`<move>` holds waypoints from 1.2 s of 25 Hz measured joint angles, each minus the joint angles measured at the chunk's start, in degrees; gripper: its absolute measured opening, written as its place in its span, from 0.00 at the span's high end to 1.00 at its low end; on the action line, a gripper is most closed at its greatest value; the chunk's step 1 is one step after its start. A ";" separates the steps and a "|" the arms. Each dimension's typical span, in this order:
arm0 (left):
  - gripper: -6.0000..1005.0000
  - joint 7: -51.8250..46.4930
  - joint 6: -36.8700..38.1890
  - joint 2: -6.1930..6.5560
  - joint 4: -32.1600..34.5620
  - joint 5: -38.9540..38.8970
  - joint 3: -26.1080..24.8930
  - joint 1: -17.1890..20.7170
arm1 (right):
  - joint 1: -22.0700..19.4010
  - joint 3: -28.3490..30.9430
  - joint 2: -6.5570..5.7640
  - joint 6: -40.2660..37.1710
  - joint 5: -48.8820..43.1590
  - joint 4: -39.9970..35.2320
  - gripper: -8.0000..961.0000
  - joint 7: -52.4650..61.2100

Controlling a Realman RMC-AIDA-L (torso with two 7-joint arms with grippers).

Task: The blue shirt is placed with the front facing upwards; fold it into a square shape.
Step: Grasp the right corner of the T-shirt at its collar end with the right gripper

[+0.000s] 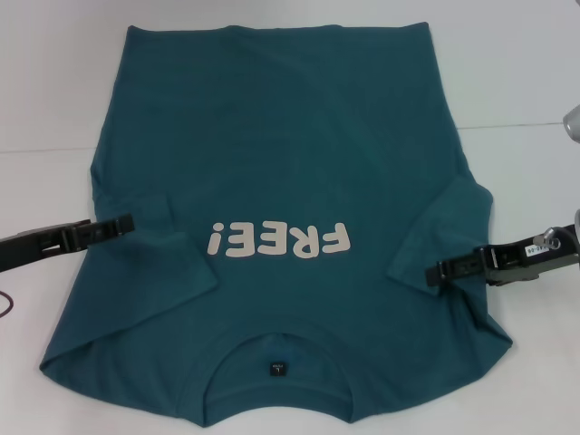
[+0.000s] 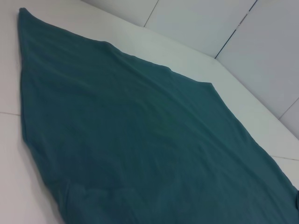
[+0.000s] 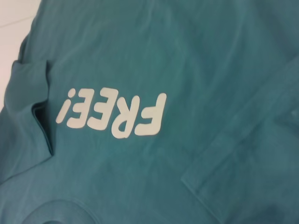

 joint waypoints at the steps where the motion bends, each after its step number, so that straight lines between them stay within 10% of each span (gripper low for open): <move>1: 0.13 0.00 0.00 0.00 0.02 0.00 0.00 0.00 | 0.11 -0.20 0.00 0.06 0.47 -0.01 0.05 -0.08; 30: 0.13 0.00 -0.87 0.00 0.24 0.00 0.09 -0.08 | 1.29 -2.38 0.96 2.26 0.29 0.77 0.05 -0.08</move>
